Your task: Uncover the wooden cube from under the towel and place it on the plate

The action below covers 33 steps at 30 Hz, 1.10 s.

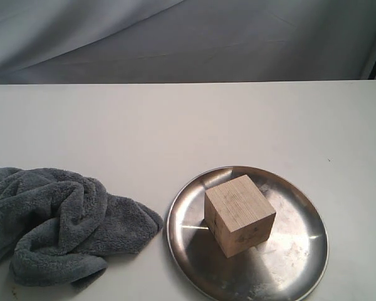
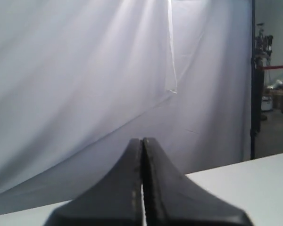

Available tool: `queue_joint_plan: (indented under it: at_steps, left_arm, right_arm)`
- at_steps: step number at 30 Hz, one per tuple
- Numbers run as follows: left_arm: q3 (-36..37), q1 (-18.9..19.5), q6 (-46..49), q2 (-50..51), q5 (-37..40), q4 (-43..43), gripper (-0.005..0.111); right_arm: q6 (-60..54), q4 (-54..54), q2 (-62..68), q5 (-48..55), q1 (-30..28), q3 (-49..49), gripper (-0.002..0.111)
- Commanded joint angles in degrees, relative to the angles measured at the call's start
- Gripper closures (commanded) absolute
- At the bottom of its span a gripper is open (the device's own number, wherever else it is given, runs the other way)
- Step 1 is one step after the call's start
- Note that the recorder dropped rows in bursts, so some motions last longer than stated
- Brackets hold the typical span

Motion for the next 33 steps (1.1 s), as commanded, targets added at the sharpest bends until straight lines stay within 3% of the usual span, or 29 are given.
queue_joint_plan:
  at_steps: [1,5,13,24,29,33]
  left_arm:
    - [4.83,3.92,-0.40,-7.48,-1.58,-0.71,0.107]
    - [8.11,8.40,-0.40,-13.61,-0.45,-0.71,0.107]
    - [11.67,14.85,-2.96,-13.76,-0.04,-0.71,0.107]
    - [11.67,15.14,-2.96,-13.76,-0.33,-0.71,0.107]
    - [11.95,15.14,-2.96,-13.76,5.61,-0.24,0.107]
    - [15.48,15.14,-2.96,-13.76,5.37,-0.09,0.107]
  right_arm:
    - [-0.18,0.27,-0.35,-0.42,0.11,0.21,0.108]
    - [-0.18,0.27,-0.35,-0.42,0.11,0.21,0.108]
    - [-0.19,0.27,-0.35,-0.53,0.11,0.21,0.108]
    - [-0.19,0.27,-0.35,-0.53,0.11,0.21,0.108]
    - [-0.19,0.27,-0.35,-0.53,0.11,0.21,0.108]
    - [-0.19,0.27,-0.35,-0.53,0.11,0.21,0.108]
